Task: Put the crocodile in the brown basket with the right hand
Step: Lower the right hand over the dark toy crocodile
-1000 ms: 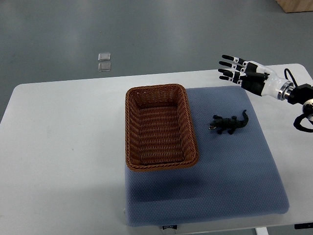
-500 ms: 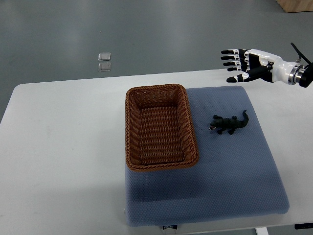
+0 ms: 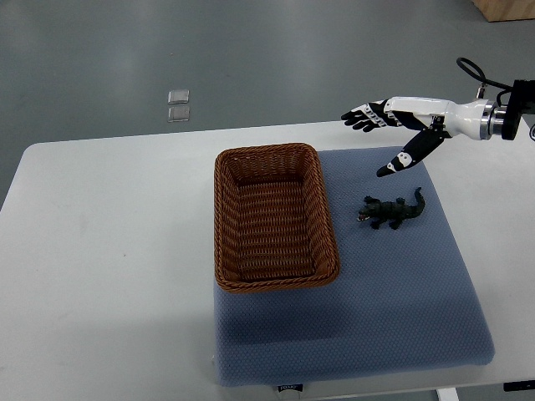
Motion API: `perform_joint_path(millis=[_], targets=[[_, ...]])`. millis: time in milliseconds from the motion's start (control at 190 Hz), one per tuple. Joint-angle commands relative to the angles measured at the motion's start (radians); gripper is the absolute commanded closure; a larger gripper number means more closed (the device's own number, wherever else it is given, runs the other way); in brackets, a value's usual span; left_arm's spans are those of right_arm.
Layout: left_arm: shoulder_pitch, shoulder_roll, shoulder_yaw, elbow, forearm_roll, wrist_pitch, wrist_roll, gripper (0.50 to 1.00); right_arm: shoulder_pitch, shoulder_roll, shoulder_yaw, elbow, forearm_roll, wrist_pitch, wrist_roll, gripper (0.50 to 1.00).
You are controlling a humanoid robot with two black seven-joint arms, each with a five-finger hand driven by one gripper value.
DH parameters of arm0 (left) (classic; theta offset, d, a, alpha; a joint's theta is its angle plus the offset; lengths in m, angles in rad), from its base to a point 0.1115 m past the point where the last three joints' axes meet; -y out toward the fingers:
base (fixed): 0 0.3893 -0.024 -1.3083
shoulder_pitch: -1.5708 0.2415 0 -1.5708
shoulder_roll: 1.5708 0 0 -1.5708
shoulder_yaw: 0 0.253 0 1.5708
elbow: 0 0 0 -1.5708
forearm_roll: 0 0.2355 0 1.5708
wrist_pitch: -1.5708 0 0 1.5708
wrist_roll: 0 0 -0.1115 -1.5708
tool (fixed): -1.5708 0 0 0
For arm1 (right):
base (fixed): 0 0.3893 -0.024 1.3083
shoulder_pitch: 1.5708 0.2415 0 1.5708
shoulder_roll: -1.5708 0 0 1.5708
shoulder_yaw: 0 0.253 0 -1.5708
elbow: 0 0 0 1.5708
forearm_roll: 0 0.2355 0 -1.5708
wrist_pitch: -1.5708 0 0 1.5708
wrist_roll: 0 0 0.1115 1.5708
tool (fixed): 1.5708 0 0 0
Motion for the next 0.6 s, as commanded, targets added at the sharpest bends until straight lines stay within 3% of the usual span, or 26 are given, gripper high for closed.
perform_joint_path(millis=[0, 195, 395, 595], targets=[[0.0, 0.0, 0.0, 0.0, 0.0, 0.0, 0.0, 0.5, -0.007, -0.009, -0.008, 0.053, -0.149, -0.05, 0.022, 0.572], [0.0, 0.0, 0.0, 0.0, 0.0, 0.0, 0.0, 0.5, -0.002, -0.014, -0.094, 0.116, -0.353, -0.171, 0.025, 0.572], [0.0, 0.0, 0.0, 0.0, 0.0, 0.0, 0.0, 0.5, 0.012, -0.014, -0.26, 0.116, -0.449, -0.399, 0.016, 0.572], [0.0, 0.0, 0.0, 0.0, 0.0, 0.0, 0.0, 0.5, 0.032, -0.014, -0.359, 0.095, -0.495, -0.493, 0.012, 0.572]])
